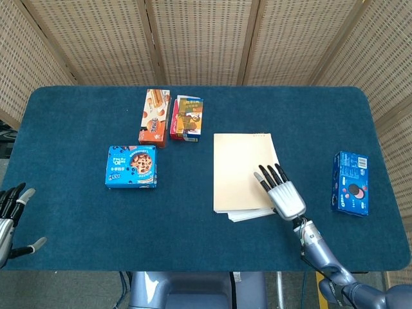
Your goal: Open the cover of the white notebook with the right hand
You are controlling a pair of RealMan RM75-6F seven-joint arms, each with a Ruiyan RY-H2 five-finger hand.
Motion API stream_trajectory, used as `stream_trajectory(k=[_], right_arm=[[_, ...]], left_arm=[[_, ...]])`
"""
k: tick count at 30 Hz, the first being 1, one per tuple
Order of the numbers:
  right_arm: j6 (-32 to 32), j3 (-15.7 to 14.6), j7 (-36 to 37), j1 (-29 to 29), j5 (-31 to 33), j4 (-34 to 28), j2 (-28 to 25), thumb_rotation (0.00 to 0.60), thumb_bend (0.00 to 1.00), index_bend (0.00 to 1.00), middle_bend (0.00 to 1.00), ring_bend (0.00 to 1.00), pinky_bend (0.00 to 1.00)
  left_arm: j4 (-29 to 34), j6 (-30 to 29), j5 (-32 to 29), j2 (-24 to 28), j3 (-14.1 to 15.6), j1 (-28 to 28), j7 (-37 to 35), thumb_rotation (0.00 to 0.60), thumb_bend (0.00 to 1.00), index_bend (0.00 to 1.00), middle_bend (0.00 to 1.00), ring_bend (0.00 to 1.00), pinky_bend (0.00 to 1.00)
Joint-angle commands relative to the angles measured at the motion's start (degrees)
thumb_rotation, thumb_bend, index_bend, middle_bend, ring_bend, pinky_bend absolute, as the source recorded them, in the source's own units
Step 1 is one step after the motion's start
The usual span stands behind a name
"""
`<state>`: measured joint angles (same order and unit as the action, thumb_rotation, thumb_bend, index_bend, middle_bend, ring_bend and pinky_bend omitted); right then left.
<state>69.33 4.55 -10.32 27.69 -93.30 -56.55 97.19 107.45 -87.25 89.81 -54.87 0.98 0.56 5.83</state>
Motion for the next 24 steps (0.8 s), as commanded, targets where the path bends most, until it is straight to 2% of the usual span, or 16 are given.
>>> stream_trajectory(k=[1,4,6,8,10,13,17,24], right_arm=[[-1.7,-0.2,-0.2,1.1,0.2,-0.4,-0.5,0.600,0.45,0.07,0.01,0.00,0.00],[-3.3,-0.3,-0.3,2.2,0.4,-0.9,-1.0,0.600,0.46,0.14,0.09,0.02,0.00],[-3.5,-0.3,-0.6,2.7,0.4,-0.9,-1.1,0.600,0.49,0.24,0.21,0.11,0.06],[-2.7,-0.4,-0.4,3.1,-0.2,-0.6,-1.1,0.600,0.54,0.42,0.37,0.26,0.18],[-1.4,-0.7,0.7,3.3,-1.1,0.5,-0.8,0.600,0.57,0.52,0.46,0.35,0.24],[0.2,-1.3,2.3,3.6,-2.1,2.6,-0.4,0.600,0.62,0.60,0.56,0.44,0.34],[2.9,-2.1,5.9,3.6,-3.5,6.2,0.5,0.600,0.67,0.64,0.61,0.50,0.45],[5.8,-4.0,10.6,3.2,-5.1,10.1,-0.1,0.600,0.67,0.64,0.64,0.51,0.49]], left_arm=[[0.0,0.1,-0.1,-0.1,0.0,0.0,0.1,0.600,0.00,0.00,0.00,0.00,0.00],[0.0,0.2,-0.3,0.0,-0.1,0.1,0.1,0.600,0.00,0.00,0.00,0.00,0.00],[0.1,0.2,-0.4,0.0,-0.1,0.1,0.1,0.600,0.00,0.00,0.00,0.00,0.00],[0.1,0.2,-0.4,0.1,-0.1,0.1,-0.1,0.600,0.00,0.00,0.00,0.00,0.00],[0.1,0.3,-0.6,0.1,-0.2,0.2,-0.2,0.600,0.00,0.00,0.00,0.00,0.00],[0.0,0.3,-0.5,0.1,-0.1,0.2,-0.4,0.600,0.00,0.00,0.00,0.00,0.00],[0.0,0.1,-0.4,0.2,-0.1,0.1,-0.6,0.600,0.00,0.00,0.00,0.00,0.00],[0.0,0.1,-0.2,0.0,0.0,0.1,-0.2,0.600,0.00,0.00,0.00,0.00,0.00]])
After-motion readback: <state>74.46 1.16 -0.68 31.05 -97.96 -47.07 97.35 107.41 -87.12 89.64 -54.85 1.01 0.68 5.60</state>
